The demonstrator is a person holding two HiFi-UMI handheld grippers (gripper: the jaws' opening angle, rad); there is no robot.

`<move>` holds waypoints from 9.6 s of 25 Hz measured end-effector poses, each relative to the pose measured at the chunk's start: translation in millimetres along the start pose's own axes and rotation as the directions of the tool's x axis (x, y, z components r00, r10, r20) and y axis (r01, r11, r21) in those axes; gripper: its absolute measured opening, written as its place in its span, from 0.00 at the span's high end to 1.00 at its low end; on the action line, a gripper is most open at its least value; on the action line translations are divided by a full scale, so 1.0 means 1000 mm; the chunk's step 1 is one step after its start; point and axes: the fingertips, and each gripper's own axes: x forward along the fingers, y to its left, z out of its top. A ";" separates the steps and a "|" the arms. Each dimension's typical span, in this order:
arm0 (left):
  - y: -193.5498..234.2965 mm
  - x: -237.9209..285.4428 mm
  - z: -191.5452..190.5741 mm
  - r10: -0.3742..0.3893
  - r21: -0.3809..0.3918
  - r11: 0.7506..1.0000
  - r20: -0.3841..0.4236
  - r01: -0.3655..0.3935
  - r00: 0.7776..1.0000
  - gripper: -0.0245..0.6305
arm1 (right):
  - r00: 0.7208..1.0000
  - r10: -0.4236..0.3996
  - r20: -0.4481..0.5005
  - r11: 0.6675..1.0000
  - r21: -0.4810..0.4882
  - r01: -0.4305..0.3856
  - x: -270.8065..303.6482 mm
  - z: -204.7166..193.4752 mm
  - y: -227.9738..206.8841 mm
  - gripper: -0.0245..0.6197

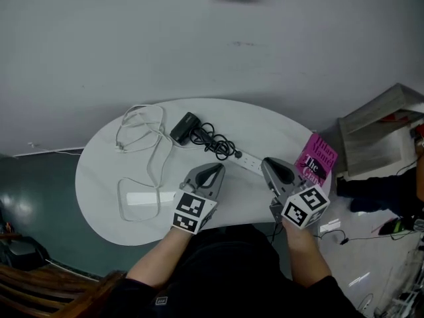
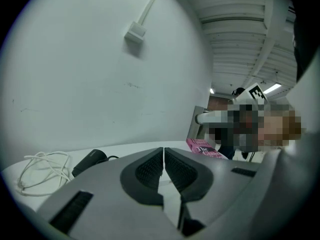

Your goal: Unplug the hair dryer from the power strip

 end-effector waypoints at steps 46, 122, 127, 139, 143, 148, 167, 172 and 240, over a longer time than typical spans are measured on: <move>0.022 0.118 -0.109 0.062 -0.013 0.998 -0.278 -0.068 0.959 0.86 | 0.962 0.160 -0.220 0.987 0.064 -0.149 0.064 -0.087 -0.052 0.90; 0.052 0.134 -0.106 0.105 0.071 0.993 -0.243 -0.091 0.964 0.82 | 0.873 0.179 -0.454 0.969 -0.073 -0.236 0.138 -0.128 -0.048 0.87; 0.051 0.135 -0.106 0.108 0.080 0.993 -0.228 -0.092 0.967 0.82 | 0.877 0.183 -0.445 0.974 -0.042 -0.224 0.137 -0.128 -0.050 0.87; 0.052 0.136 -0.106 0.125 0.088 0.990 -0.220 -0.108 0.967 0.82 | 0.891 0.181 -0.417 0.980 -0.004 -0.201 0.140 -0.126 -0.054 0.87; 0.052 0.135 -0.105 0.137 0.078 0.989 -0.216 -0.123 0.967 0.81 | 0.898 0.200 -0.392 0.976 0.002 -0.217 0.137 -0.126 -0.053 0.87; 0.049 0.136 -0.106 0.129 0.115 0.988 -0.223 -0.105 0.966 0.82 | 0.897 0.220 -0.383 0.973 0.025 -0.228 0.135 -0.126 -0.055 0.87; 0.042 0.139 -0.106 0.127 0.121 0.987 -0.234 -0.101 0.964 0.87 | 0.889 0.208 -0.408 0.978 0.057 -0.203 0.138 -0.124 -0.059 0.88; 0.043 0.138 -0.107 0.134 0.102 0.988 -0.222 -0.113 0.966 0.87 | 0.887 0.225 -0.403 0.974 0.087 -0.208 0.137 -0.123 -0.057 0.88; 0.039 0.131 -0.112 0.131 0.139 0.986 -0.277 -0.095 0.952 0.82 | 0.865 0.277 -0.418 0.947 0.270 -0.173 0.122 -0.124 -0.054 0.90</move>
